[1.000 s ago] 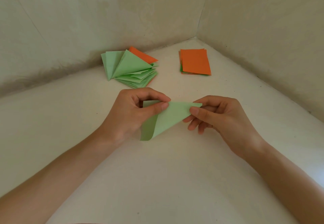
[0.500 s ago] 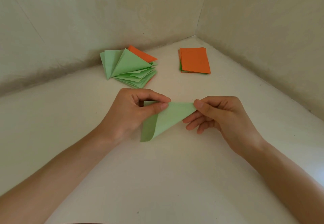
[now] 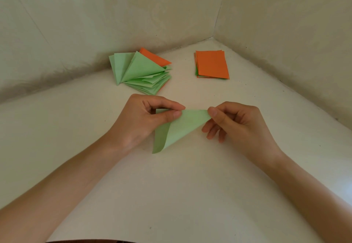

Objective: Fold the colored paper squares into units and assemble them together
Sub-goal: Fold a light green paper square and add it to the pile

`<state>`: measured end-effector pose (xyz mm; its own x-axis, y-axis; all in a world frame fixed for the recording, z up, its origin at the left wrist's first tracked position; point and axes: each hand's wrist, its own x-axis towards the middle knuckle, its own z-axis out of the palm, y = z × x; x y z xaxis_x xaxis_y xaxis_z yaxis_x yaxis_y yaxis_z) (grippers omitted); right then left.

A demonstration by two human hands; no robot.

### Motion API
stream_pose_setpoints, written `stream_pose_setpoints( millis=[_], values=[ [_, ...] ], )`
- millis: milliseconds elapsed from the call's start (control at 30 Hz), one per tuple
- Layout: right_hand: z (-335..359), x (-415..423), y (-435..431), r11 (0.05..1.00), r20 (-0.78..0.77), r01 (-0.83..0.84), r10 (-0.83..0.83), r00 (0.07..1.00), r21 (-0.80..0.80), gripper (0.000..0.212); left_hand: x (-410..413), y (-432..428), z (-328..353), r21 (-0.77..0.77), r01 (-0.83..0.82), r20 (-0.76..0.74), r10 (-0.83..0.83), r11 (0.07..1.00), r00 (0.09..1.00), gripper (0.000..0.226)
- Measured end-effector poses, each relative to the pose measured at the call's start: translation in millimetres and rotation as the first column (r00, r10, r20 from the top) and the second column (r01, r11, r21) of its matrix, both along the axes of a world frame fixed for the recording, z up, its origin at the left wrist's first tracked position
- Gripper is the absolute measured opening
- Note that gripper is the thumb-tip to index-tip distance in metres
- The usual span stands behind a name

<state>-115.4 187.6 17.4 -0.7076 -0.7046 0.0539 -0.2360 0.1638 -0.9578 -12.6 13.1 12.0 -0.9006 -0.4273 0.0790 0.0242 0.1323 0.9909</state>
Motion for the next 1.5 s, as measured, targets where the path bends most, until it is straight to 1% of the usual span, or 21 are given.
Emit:
stream_pose_setpoints(
  millis=[67,200,300,367,500,533,633,700,767,867,933,967,1067,1100,1167,1233,1267,1333,1400,1433,1500],
  values=[
    [-2,-1,0,1.000,-0.061,0.009,-0.008,0.998,0.024,0.021,1,-1,0,-0.006,0.012,-0.001,-0.012,1.000,1.000,0.014],
    [-8,-5,3,0.978,-0.346,0.057,0.016,0.938,0.200,0.030,-2,-1,-4,-0.107,0.025,0.029,-0.022,0.994,0.999,0.020],
    [-20,-8,1,0.966,-0.616,0.112,0.057,0.785,0.232,0.036,-2,1,-10,-0.307,0.020,0.069,0.002,0.952,0.998,0.018],
    [-28,-12,-2,0.959,-0.717,0.142,0.081,0.692,0.246,0.038,-1,3,-13,-0.449,0.026,0.061,0.001,0.893,0.998,0.013],
    [-34,-16,-4,0.947,-0.784,0.187,0.095,0.614,0.262,0.033,-4,-2,-21,-0.660,0.054,0.016,-0.057,0.749,0.998,0.005],
    [-34,-16,-4,0.946,-0.788,0.189,0.098,0.608,0.264,0.032,-5,-4,-23,-0.713,0.044,0.006,-0.056,0.700,0.998,0.009],
    [-34,-14,-6,0.942,-0.791,0.204,0.093,0.604,0.266,0.031,-7,-9,-24,-0.867,0.048,-0.020,-0.131,0.496,0.991,0.019],
    [-35,-15,-7,0.940,-0.778,0.210,0.084,0.623,0.270,0.033,-7,-10,-22,-0.913,0.109,0.006,-0.256,0.392,0.967,0.025],
    [-34,-17,-4,0.934,-0.743,0.188,0.107,0.661,0.302,0.036,-6,-12,-20,-0.925,0.190,0.078,-0.323,0.329,0.943,0.032],
    [-30,-23,3,0.924,-0.693,0.133,0.167,0.702,0.357,0.024,-1,-17,-18,-0.949,0.230,0.153,-0.322,0.216,0.934,0.039],
    [-27,-27,8,0.934,-0.698,0.076,0.205,0.686,0.349,0.017,5,-16,-17,-0.956,0.247,0.189,-0.315,0.157,0.930,0.044],
    [-24,-29,12,0.945,-0.692,0.039,0.208,0.691,0.324,0.021,8,-16,-18,-0.956,0.253,0.200,-0.300,0.150,0.933,0.045],
    [-14,-33,20,0.966,-0.599,-0.042,0.191,0.777,0.254,0.027,13,-12,-21,-0.941,0.277,0.224,-0.257,0.192,0.940,0.044],
    [-12,-33,22,0.969,-0.596,-0.074,0.205,0.777,0.237,0.028,13,-11,-21,-0.946,0.268,0.220,-0.248,0.183,0.944,0.044],
    [-12,-31,21,0.963,-0.666,-0.160,0.267,0.696,0.218,0.037,13,-9,-22,-0.961,0.241,0.203,-0.245,0.136,0.948,0.046],
    [-16,-26,18,0.937,-0.737,-0.235,0.350,0.578,0.260,0.047,15,-7,-21,-0.968,0.219,0.186,-0.233,0.124,0.955,0.053],
    [-18,-25,17,0.925,-0.745,-0.245,0.380,0.548,0.291,0.049,16,-8,-22,-0.972,0.204,0.175,-0.225,0.115,0.959,0.052],
    [-20,-25,15,0.917,-0.740,-0.237,0.398,0.542,0.320,0.051,17,-3,-19,-0.975,0.212,0.189,-0.240,0.073,0.952,0.056],
    [-21,-26,15,0.916,-0.737,-0.251,0.401,0.544,0.313,0.052,14,7,-8,-0.950,0.279,0.258,-0.156,0.138,0.954,0.044],
    [-21,-27,15,0.914,-0.734,-0.265,0.404,0.545,0.306,0.053,10,7,-10,-0.948,0.271,0.251,-0.133,0.167,0.959,0.041],
    [-21,-28,14,0.915,-0.739,-0.269,0.403,0.540,0.302,0.053,10,7,-15,-0.934,0.312,0.292,-0.130,0.175,0.948,0.054]
  ],
)
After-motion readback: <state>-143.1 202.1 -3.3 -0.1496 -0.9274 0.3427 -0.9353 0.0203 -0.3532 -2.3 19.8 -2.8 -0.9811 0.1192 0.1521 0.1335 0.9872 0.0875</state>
